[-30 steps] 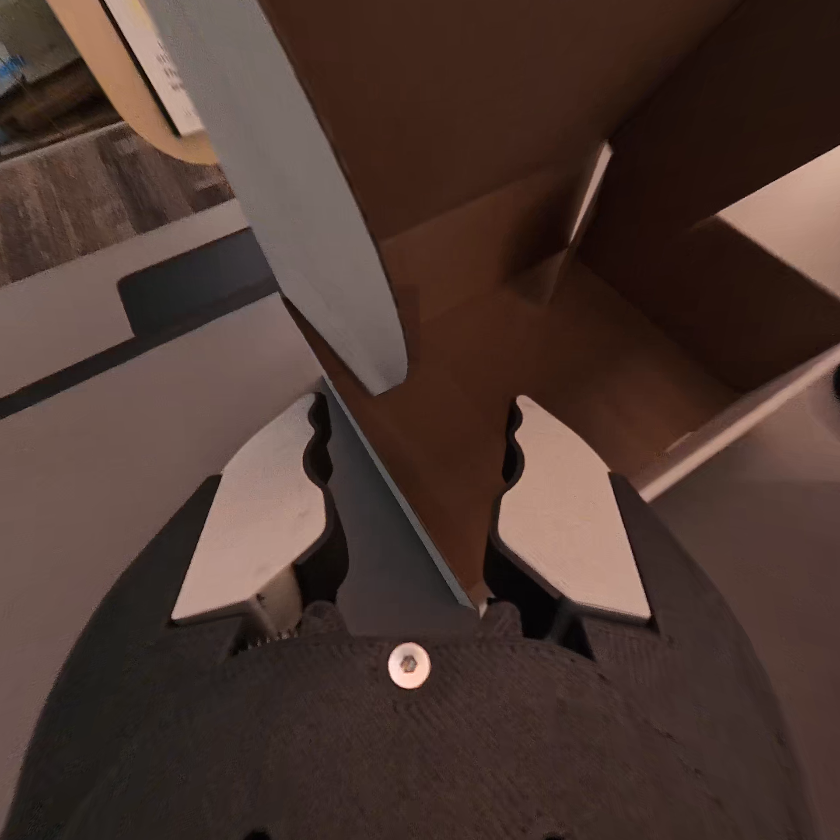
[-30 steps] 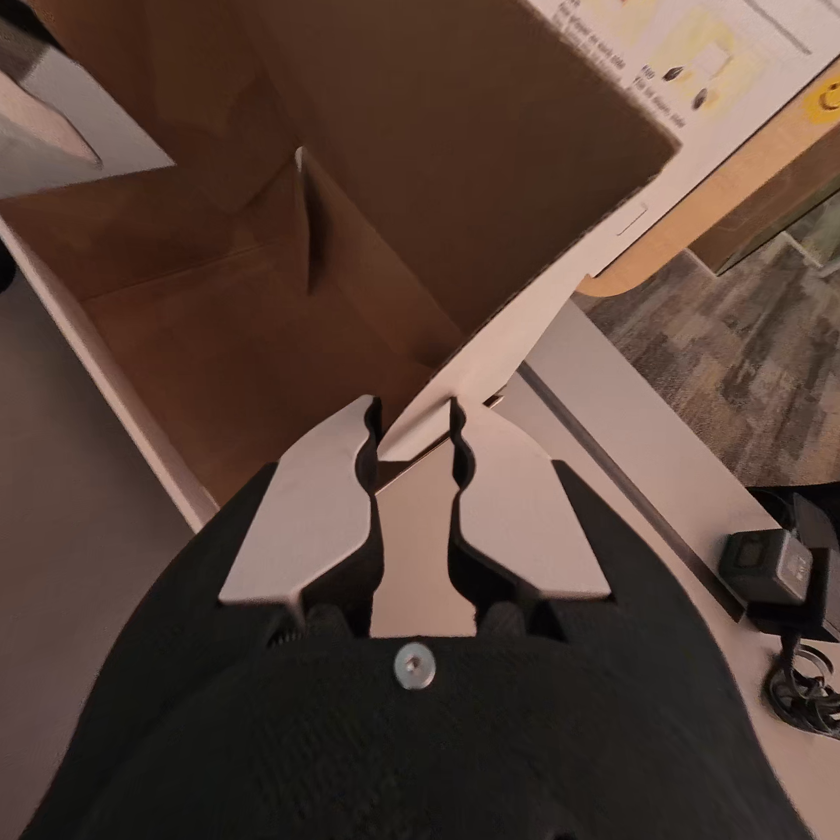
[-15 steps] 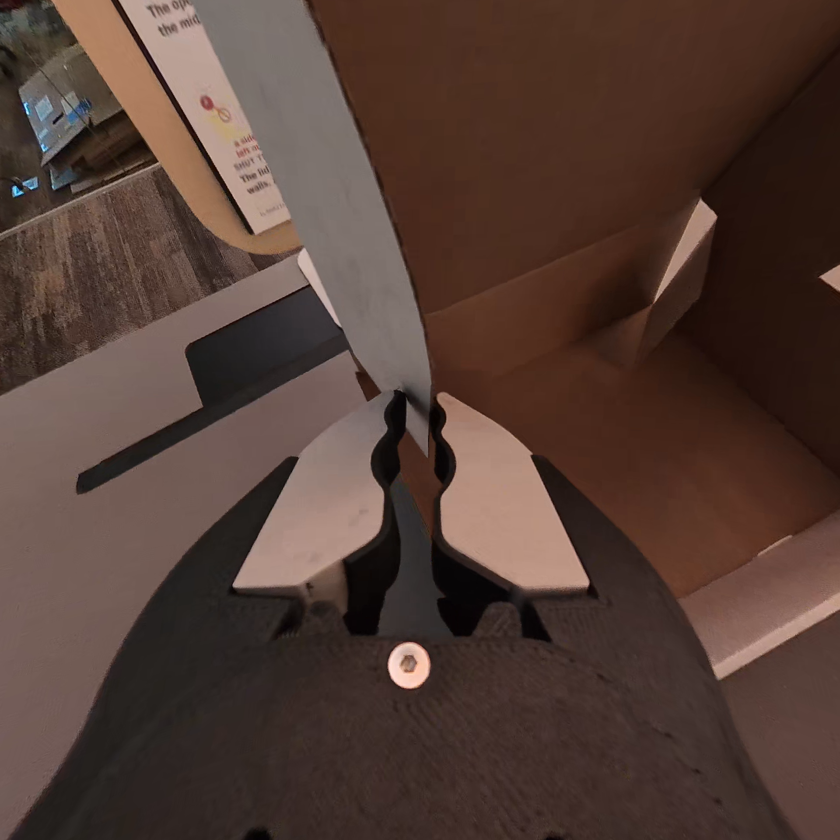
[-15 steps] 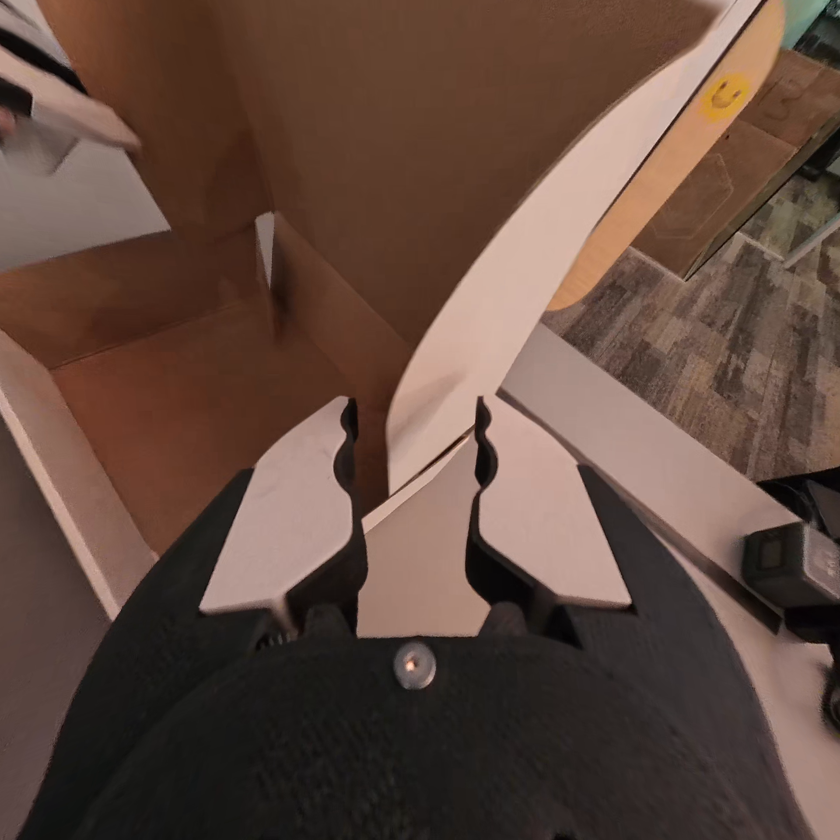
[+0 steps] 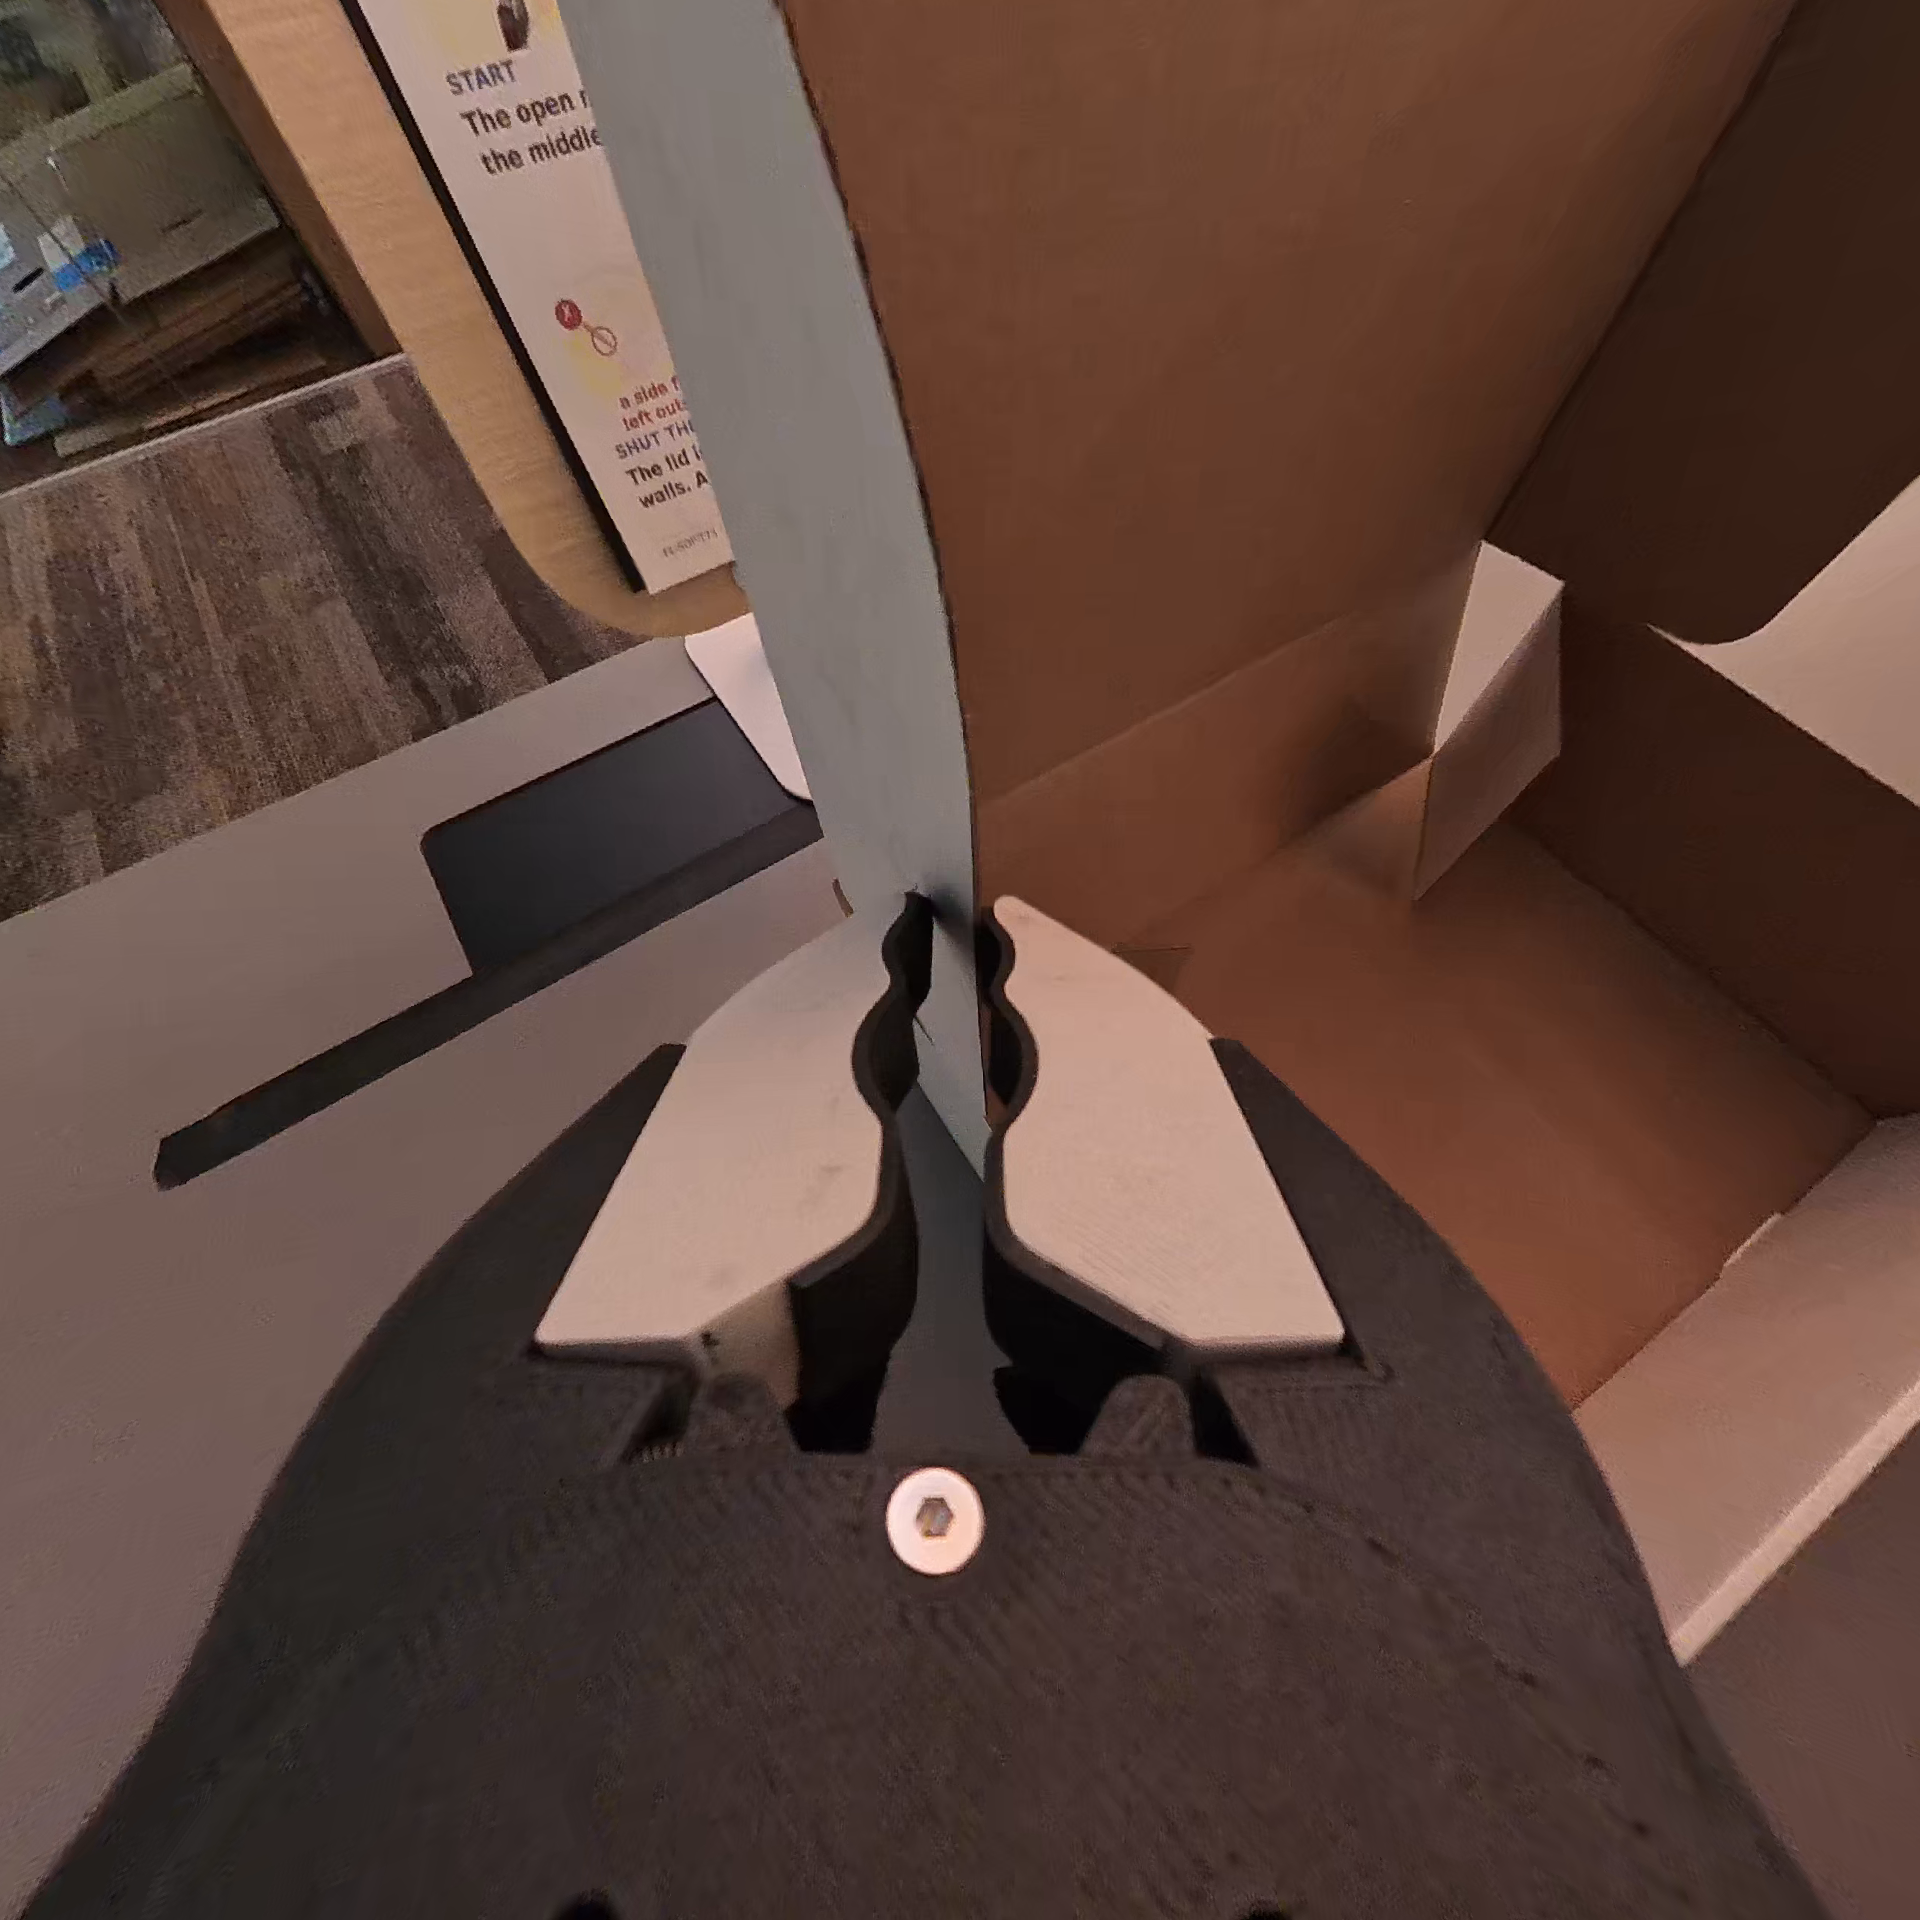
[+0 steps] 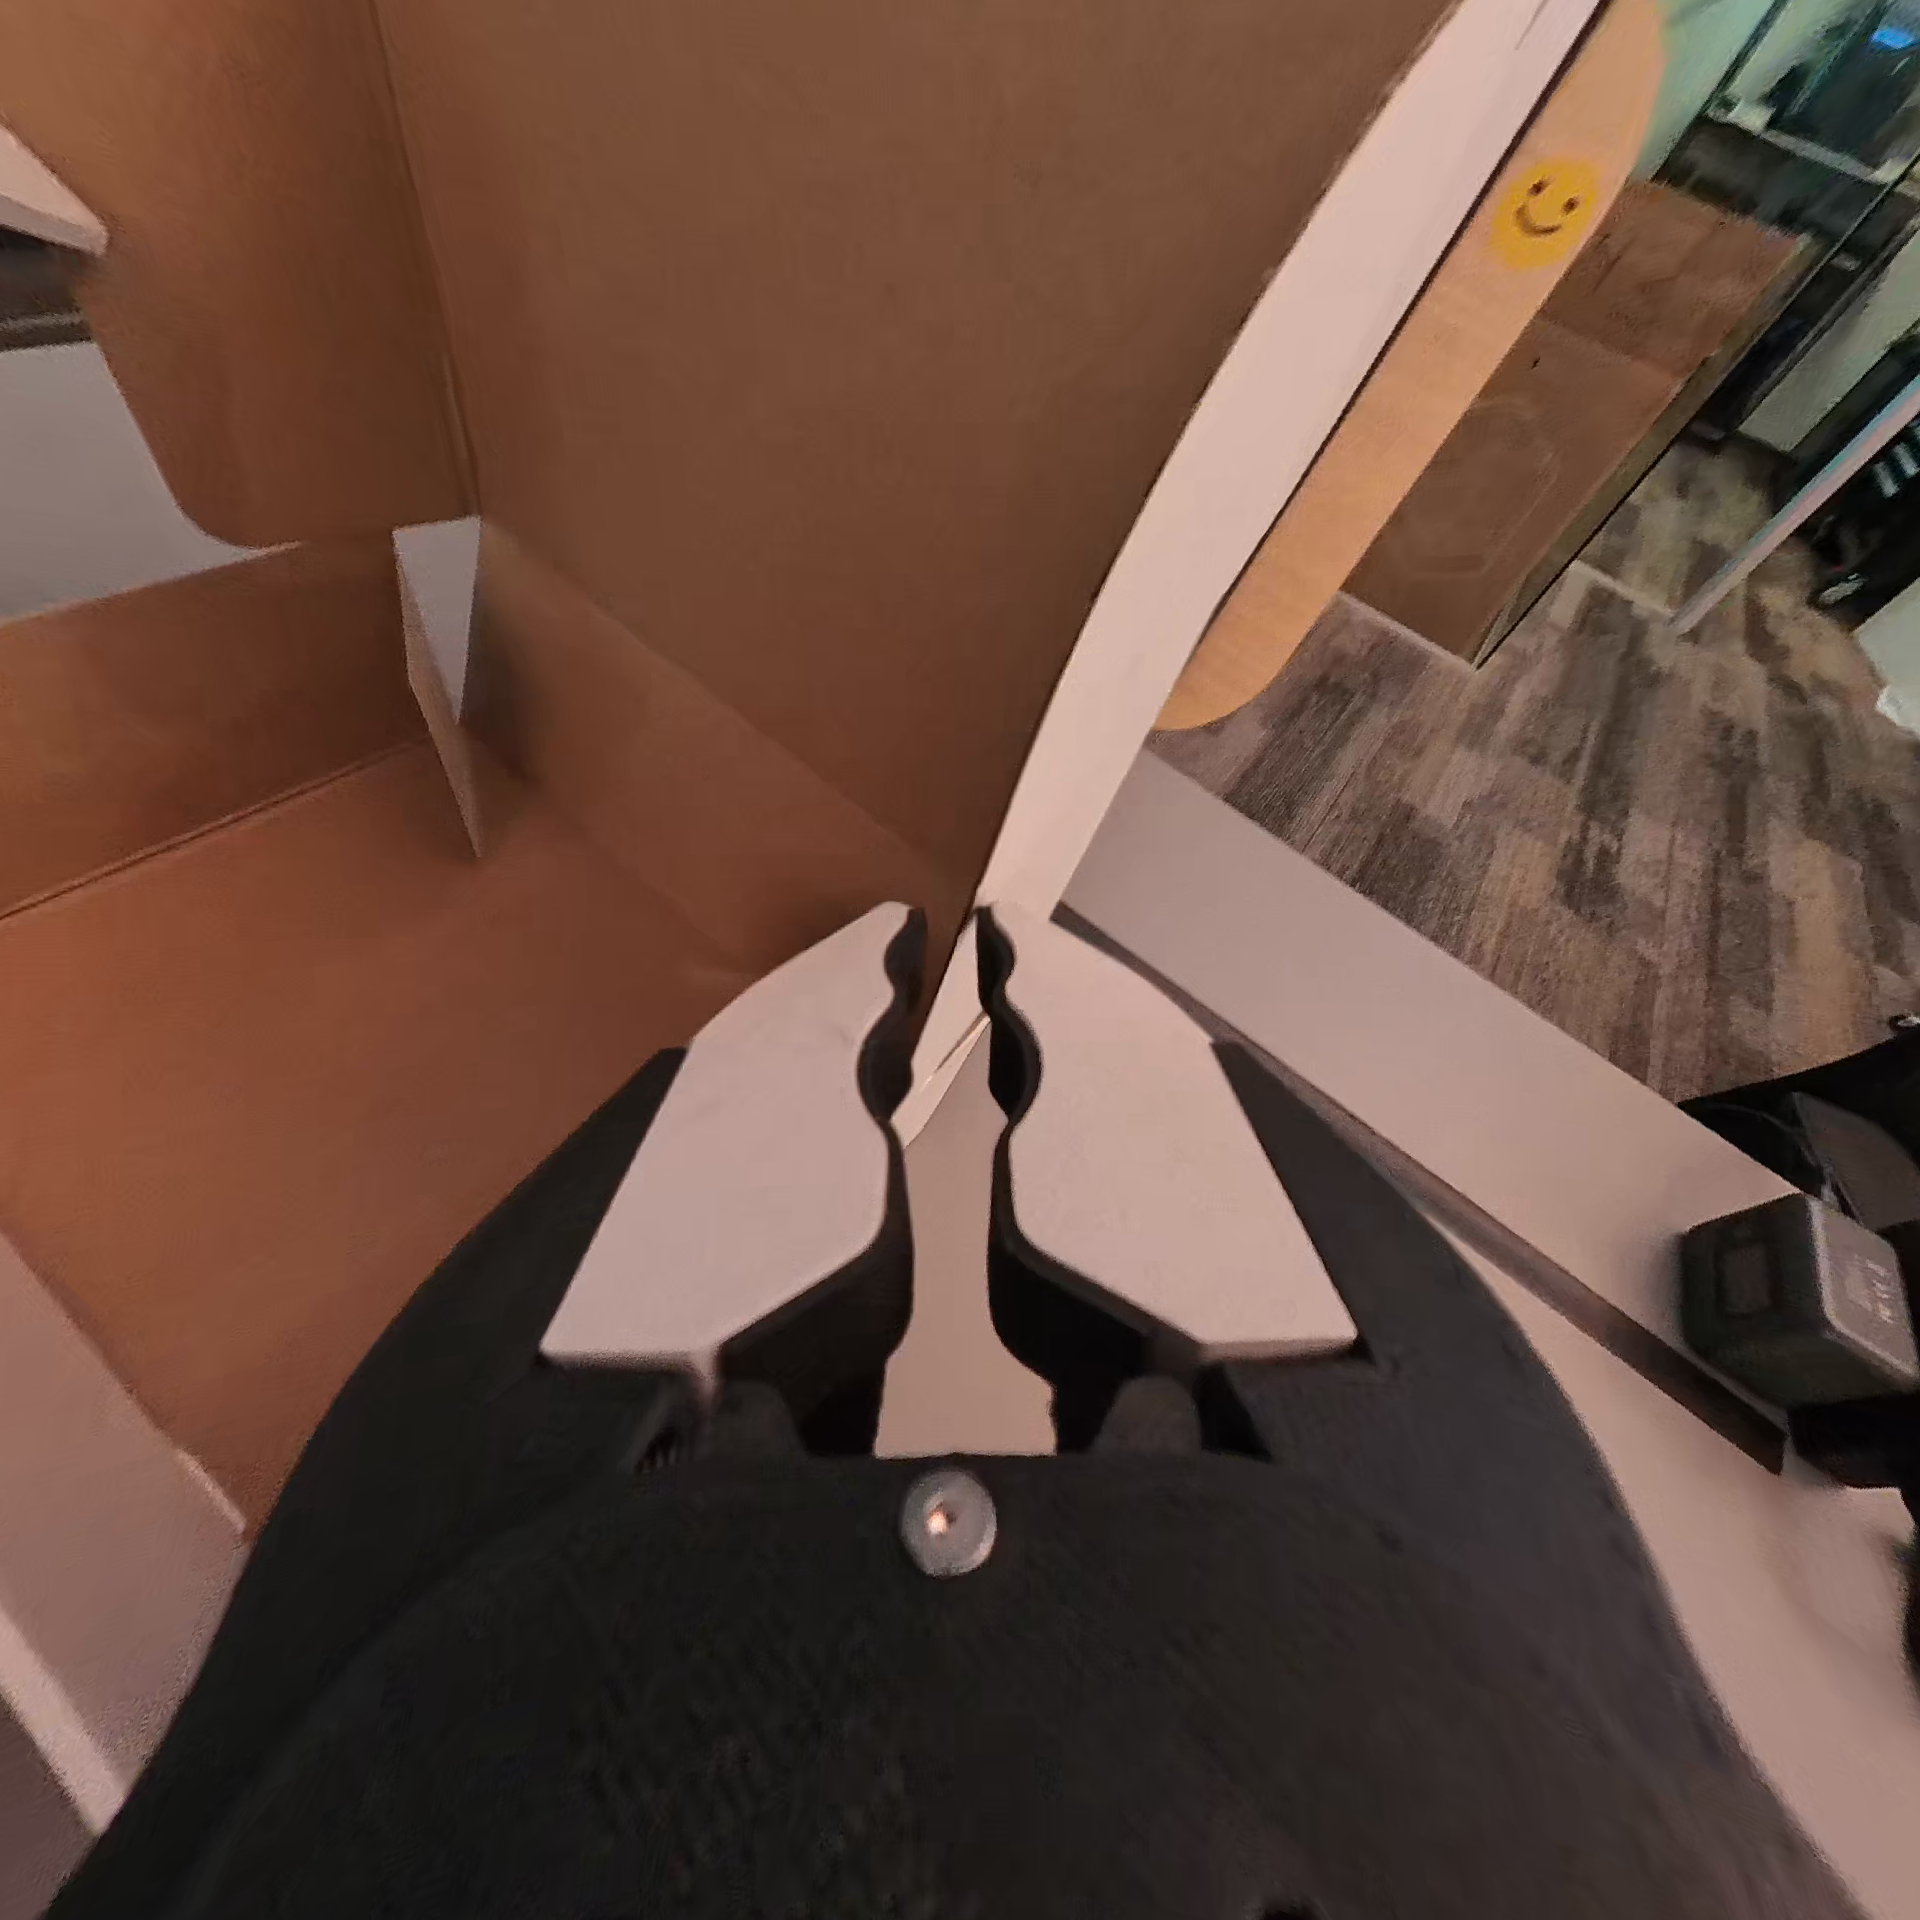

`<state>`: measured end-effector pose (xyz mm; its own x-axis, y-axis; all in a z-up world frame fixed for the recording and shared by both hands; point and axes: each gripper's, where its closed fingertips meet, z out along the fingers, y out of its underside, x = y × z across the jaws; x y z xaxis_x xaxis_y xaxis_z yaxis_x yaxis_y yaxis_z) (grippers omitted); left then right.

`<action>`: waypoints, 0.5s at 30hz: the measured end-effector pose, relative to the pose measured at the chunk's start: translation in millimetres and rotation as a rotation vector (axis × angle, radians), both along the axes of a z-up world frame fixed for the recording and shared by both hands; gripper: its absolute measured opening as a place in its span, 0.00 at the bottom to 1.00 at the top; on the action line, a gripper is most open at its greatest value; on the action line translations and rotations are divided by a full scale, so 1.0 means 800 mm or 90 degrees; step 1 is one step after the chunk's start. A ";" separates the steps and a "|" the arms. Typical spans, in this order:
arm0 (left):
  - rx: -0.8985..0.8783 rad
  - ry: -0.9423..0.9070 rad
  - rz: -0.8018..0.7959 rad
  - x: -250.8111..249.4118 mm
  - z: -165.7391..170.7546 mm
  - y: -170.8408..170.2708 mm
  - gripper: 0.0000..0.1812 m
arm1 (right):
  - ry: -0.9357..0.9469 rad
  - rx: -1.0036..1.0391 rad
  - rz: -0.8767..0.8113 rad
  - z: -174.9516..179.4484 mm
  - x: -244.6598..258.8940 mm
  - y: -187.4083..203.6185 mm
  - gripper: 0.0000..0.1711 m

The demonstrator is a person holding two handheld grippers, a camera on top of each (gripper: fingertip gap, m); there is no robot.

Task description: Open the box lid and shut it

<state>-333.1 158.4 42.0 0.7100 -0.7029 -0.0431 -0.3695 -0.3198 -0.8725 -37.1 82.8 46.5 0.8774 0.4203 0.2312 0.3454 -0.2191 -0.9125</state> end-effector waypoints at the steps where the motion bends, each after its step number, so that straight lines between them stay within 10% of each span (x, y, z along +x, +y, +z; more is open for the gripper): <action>1: -0.001 -0.004 -0.005 0.001 -0.001 0.001 0.05 | 0.006 0.007 0.002 0.001 0.000 0.001 0.06; 15: -0.014 0.014 -0.015 -0.009 -0.003 -0.006 0.10 | -0.047 -0.021 0.013 -0.010 -0.011 -0.006 0.15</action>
